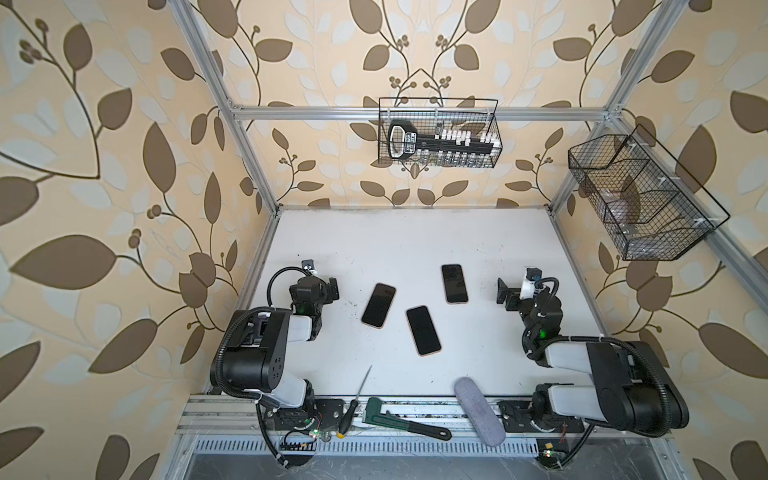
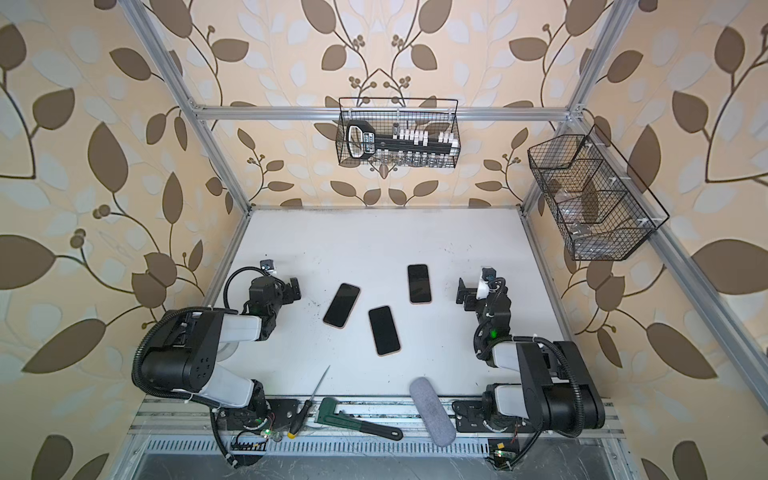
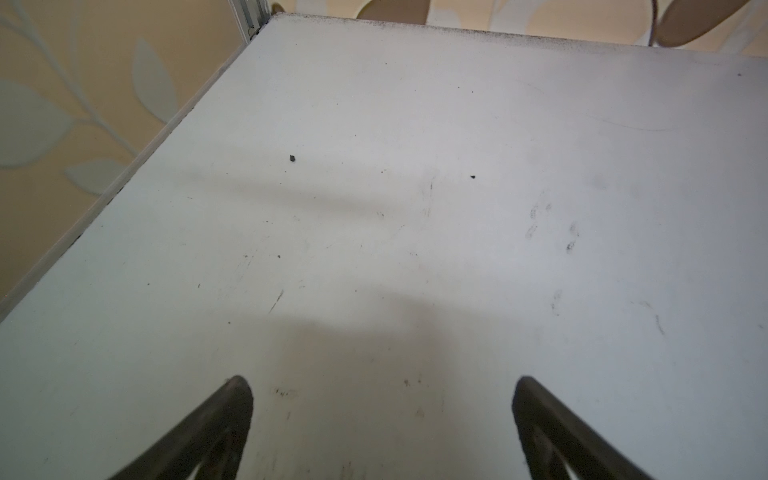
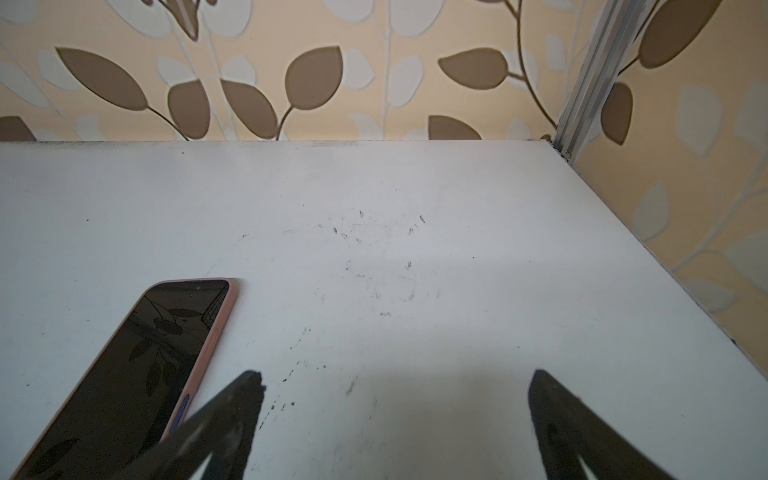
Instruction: Take the phone out of the phone case
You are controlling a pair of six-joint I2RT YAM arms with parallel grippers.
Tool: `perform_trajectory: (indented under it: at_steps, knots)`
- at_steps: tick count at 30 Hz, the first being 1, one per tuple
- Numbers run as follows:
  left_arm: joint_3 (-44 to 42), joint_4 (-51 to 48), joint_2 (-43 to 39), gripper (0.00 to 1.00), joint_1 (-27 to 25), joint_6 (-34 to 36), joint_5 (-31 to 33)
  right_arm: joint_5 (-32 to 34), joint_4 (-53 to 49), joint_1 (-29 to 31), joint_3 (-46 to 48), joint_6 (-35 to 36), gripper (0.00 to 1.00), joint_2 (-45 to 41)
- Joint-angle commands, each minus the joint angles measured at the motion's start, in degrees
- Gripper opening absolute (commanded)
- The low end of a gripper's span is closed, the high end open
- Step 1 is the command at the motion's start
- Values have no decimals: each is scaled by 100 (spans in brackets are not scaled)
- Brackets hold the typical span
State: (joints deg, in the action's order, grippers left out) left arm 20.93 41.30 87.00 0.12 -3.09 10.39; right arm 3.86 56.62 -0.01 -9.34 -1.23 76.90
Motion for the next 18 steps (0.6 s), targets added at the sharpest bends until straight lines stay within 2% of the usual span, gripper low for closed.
perform_trajectory:
  at_steps: [1, 18]
  knots:
    - [147, 98, -113, 99, 65, 92, -81, -57, 68, 32, -129, 66, 100, 19]
    - [166, 84, -87, 99, 65, 81, -79, -14, 68, 63, -130, 75, 100, 17]
